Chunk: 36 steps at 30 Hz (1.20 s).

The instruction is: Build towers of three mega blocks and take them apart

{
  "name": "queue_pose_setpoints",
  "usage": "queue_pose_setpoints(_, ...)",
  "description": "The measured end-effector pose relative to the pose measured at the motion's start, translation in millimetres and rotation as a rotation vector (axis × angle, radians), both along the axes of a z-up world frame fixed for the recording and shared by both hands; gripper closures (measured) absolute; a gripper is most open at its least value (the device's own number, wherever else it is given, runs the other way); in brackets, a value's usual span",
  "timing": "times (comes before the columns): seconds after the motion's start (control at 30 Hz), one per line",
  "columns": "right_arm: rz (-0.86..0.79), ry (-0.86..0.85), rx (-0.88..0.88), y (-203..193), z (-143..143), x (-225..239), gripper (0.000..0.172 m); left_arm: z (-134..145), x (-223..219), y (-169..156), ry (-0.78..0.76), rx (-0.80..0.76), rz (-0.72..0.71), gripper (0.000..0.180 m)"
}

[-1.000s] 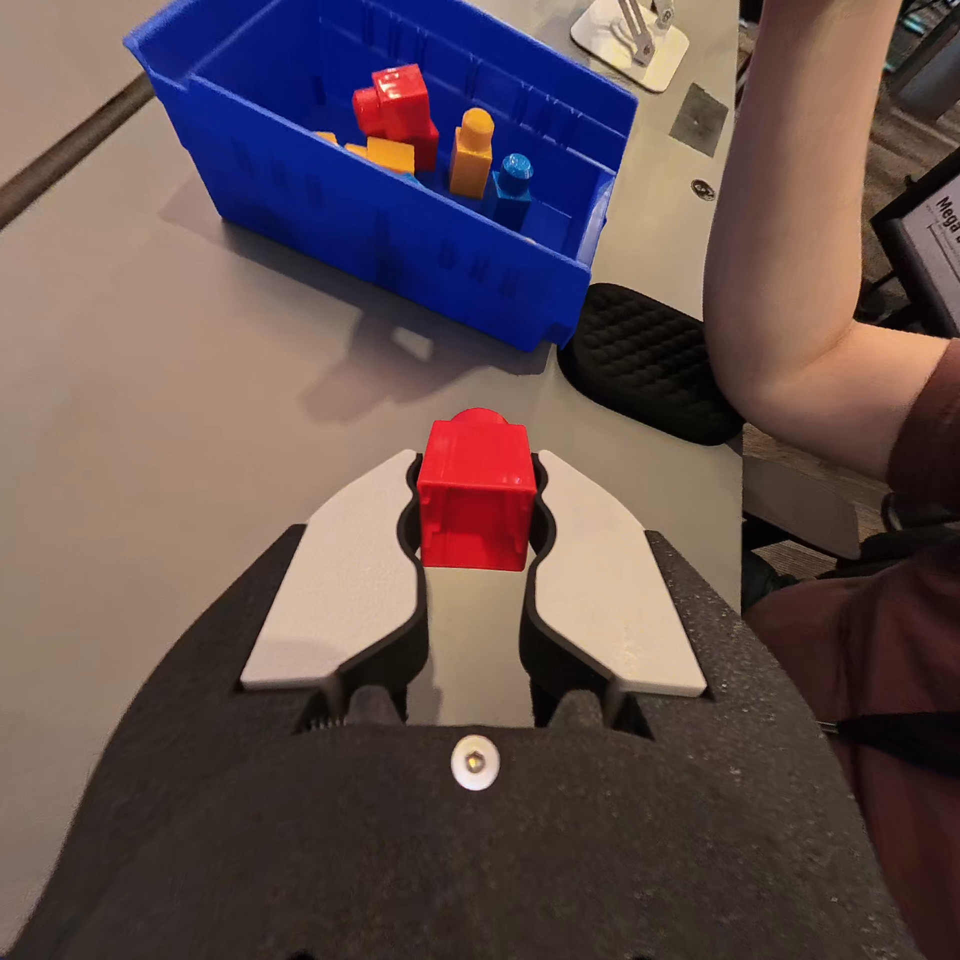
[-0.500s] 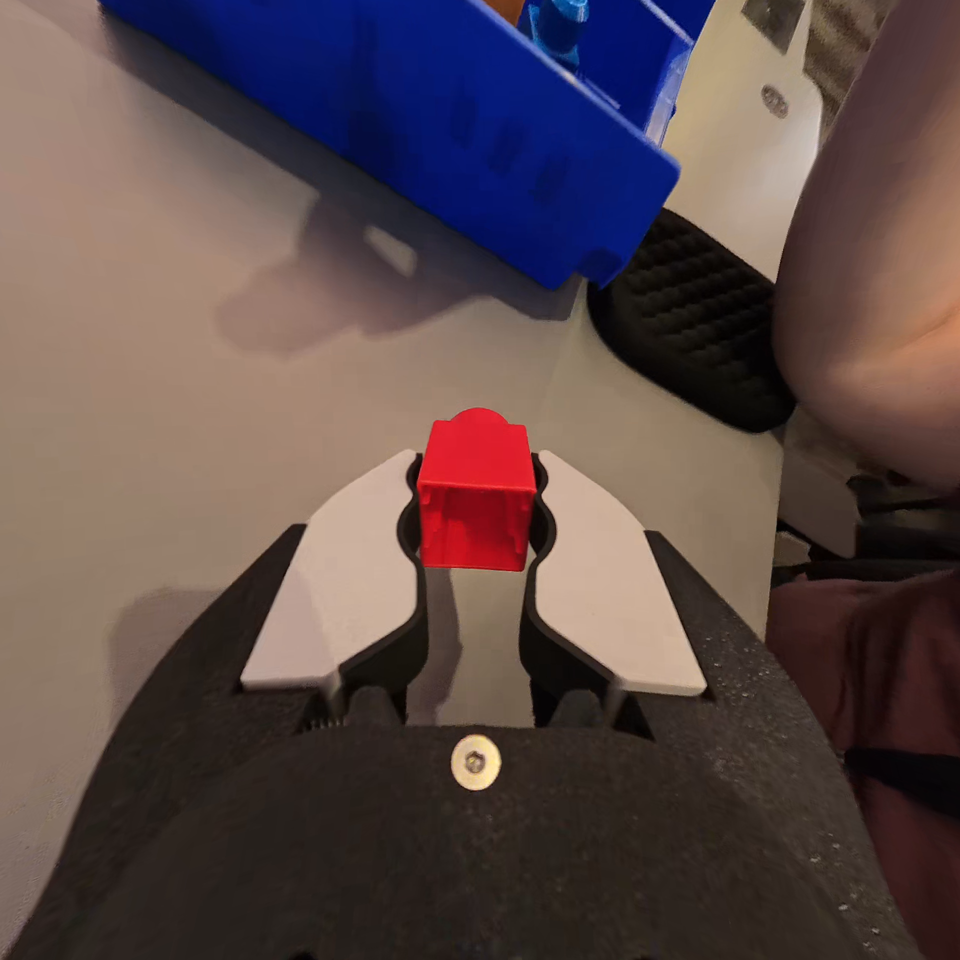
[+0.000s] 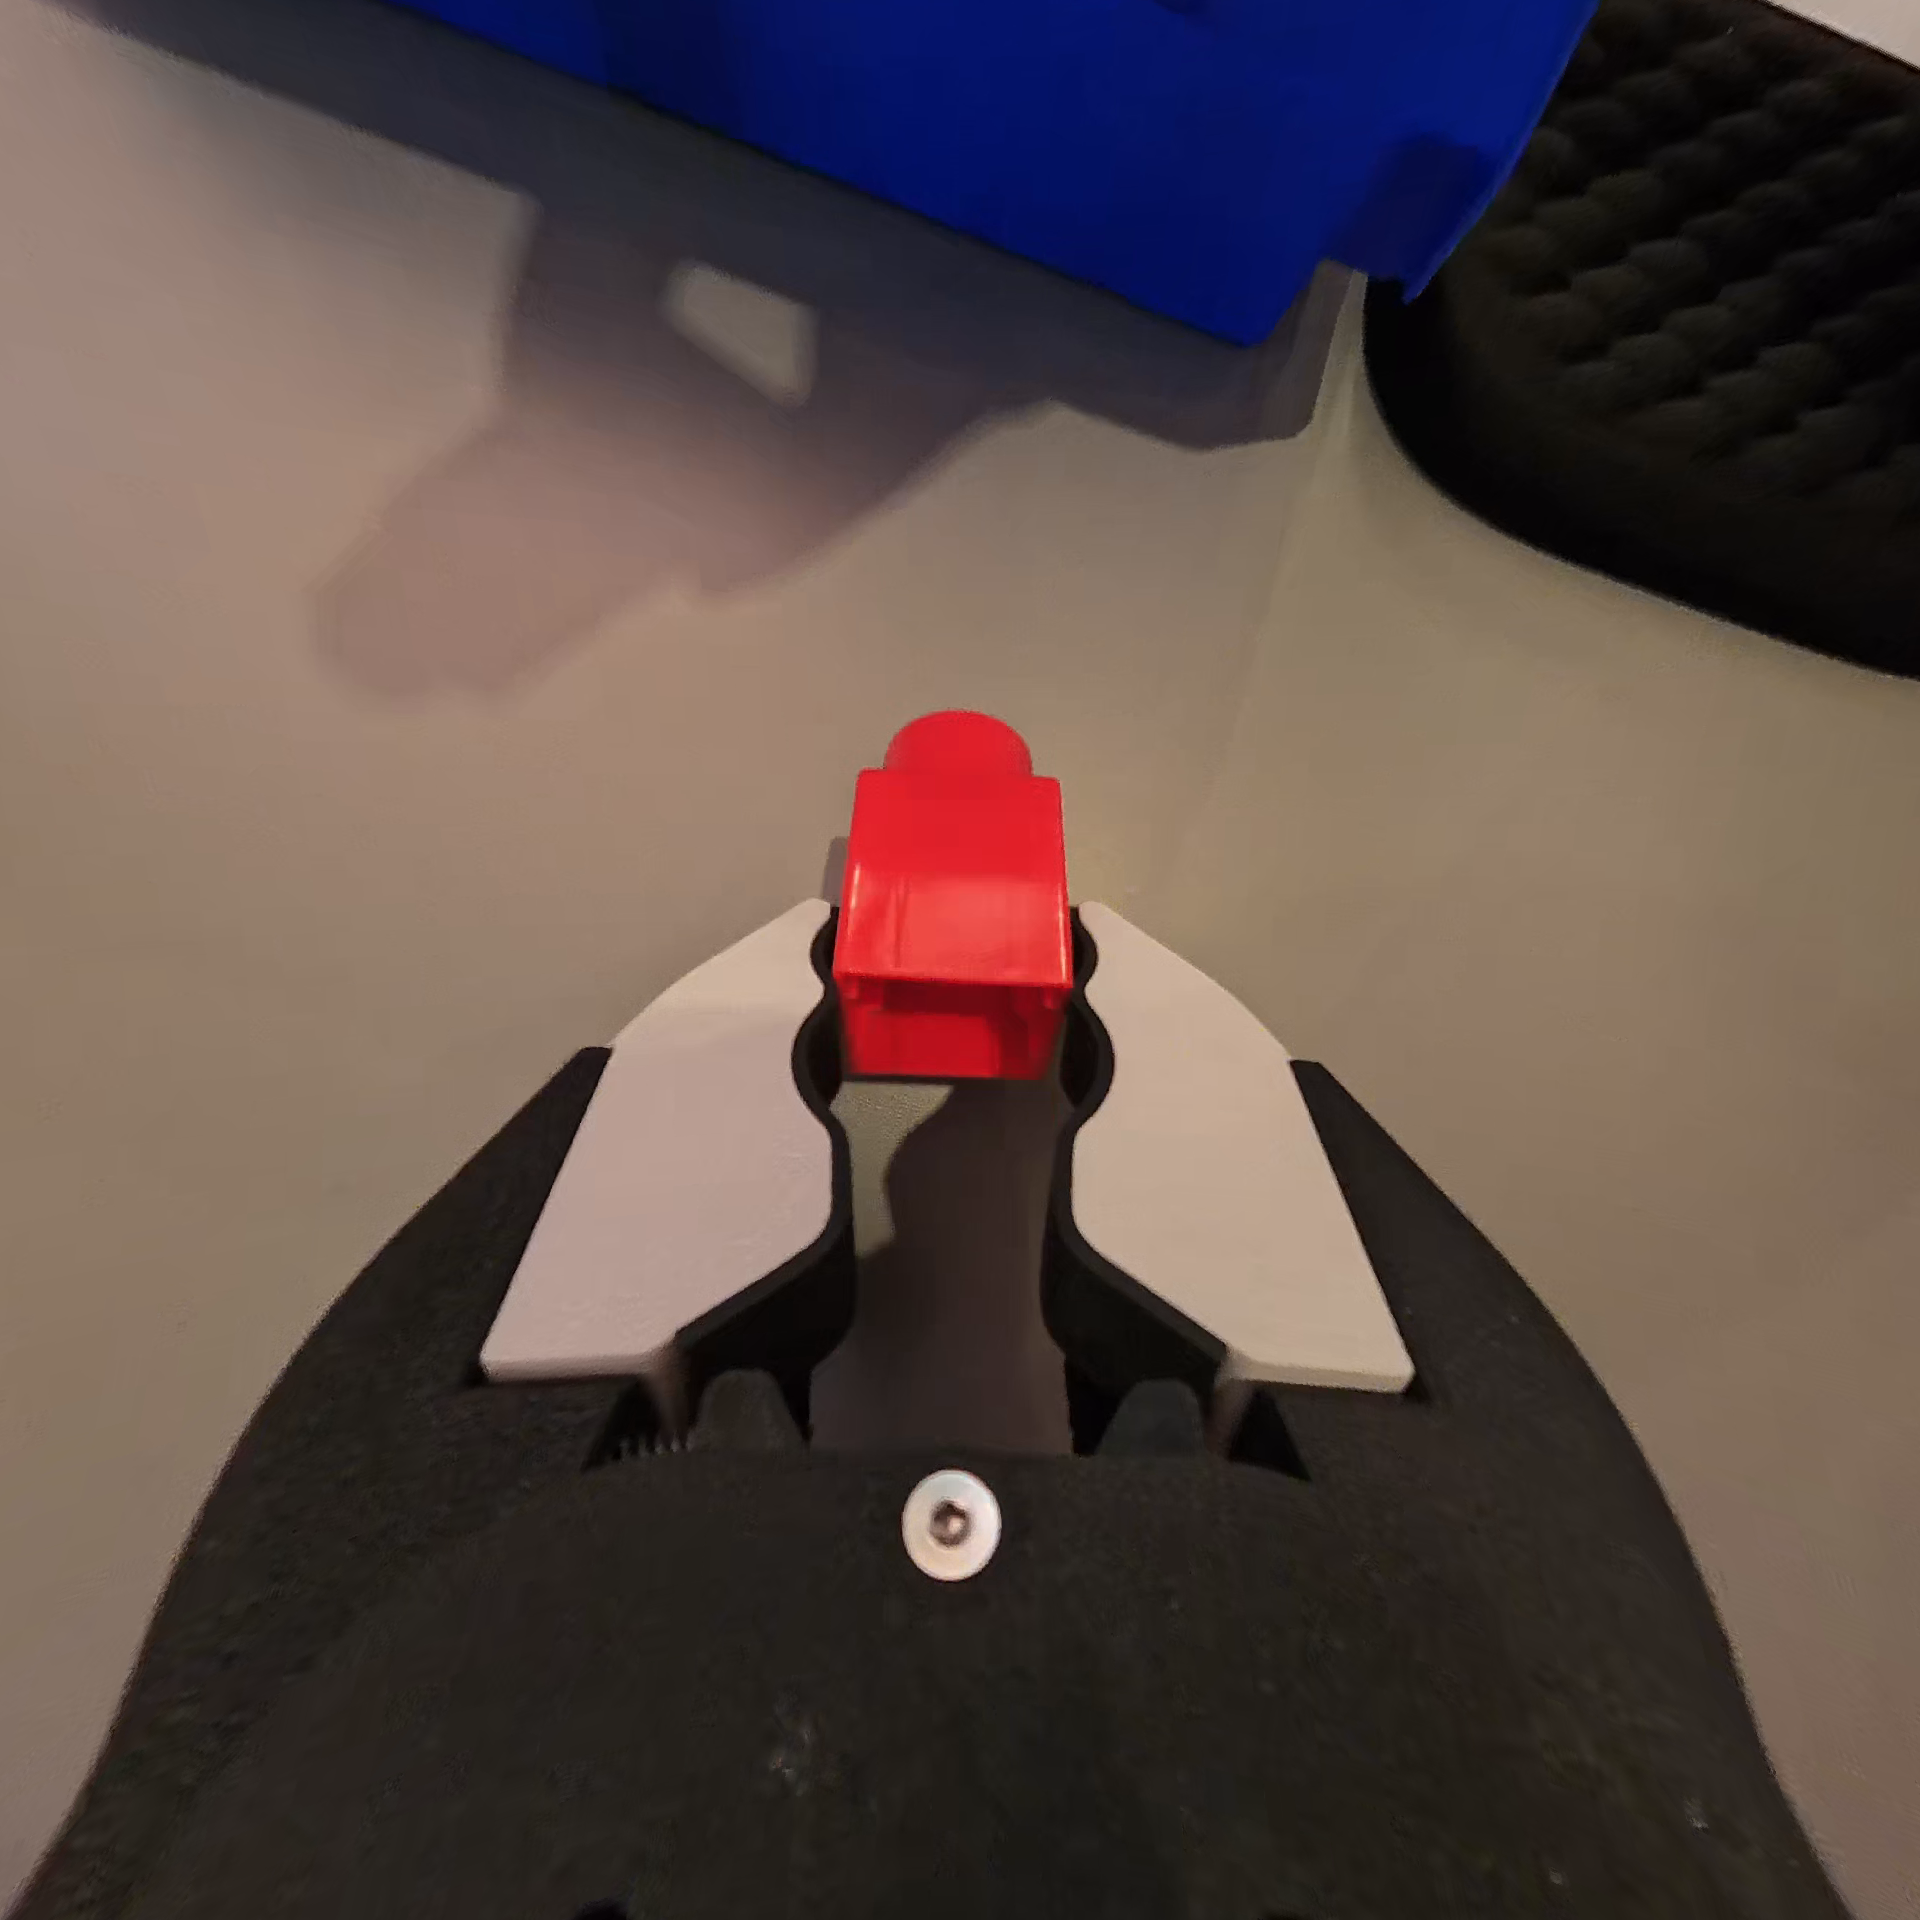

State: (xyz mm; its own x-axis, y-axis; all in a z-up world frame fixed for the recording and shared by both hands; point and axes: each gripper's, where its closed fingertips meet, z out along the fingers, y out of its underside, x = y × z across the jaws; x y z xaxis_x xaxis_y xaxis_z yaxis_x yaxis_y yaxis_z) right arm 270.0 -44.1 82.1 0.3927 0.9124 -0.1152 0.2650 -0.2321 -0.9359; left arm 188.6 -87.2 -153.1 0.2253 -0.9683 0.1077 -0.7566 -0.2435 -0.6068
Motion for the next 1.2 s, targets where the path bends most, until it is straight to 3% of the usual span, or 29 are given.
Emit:
queue_pose_setpoints(0.13,0.005,-0.007,-0.009,1,-2,-2,0.134,-1,-1,4,-0.005,-0.012,0.033,0.136)
queue_pose_setpoints(0.23,0.013,-0.003,-0.009,1,-2,-8,0.134,26,5,8,-0.109,0.005,0.052,0.115)
queue_pose_setpoints(0.33,0.089,0.002,0.003,-7,0,-30,0.135,93,7,12,-0.341,0.041,0.088,0.099)
queue_pose_setpoints(0.47,0.221,-0.036,0.017,-23,-6,-77,0.135,197,-16,9,-0.765,0.0,0.14,0.115)
queue_pose_setpoints(0.53,0.265,-0.036,0.006,-28,-10,-100,0.134,227,-33,7,-0.919,-0.005,0.137,0.128)
queue_pose_setpoints(0.67,0.361,-0.06,-0.01,-43,-22,-133,0.134,238,-45,11,-0.962,0.05,0.143,0.108)
queue_pose_setpoints(0.77,0.42,-0.074,-0.024,-52,-30,-147,0.135,249,-43,-4,-1.027,0.054,0.05,0.122)
queue_pose_setpoints(0.8,0.443,-0.077,-0.035,-55,-33,-150,0.134,251,-43,-8,-1.026,0.082,0.025,0.139)
queue_pose_setpoints(0.97,0.514,-0.045,-0.112,-63,-36,-150,0.135,259,-49,-12,-0.985,0.148,0.011,0.14)
queue_pose_setpoints(1.07,0.453,-0.247,-0.075,-49,-67,-132,0.134,305,-90,-3,-1.156,0.192,0.082,0.14)
queue_pose_setpoints(1.13,0.399,-0.236,-0.067,-42,-56,-114,0.134,308,-110,4,-1.088,0.215,0.107,0.14)
queue_pose_setpoints(1.2,0.199,-0.274,-0.032,-18,-47,-77,0.134,297,-114,9,-0.988,0.245,0.127,0.14)
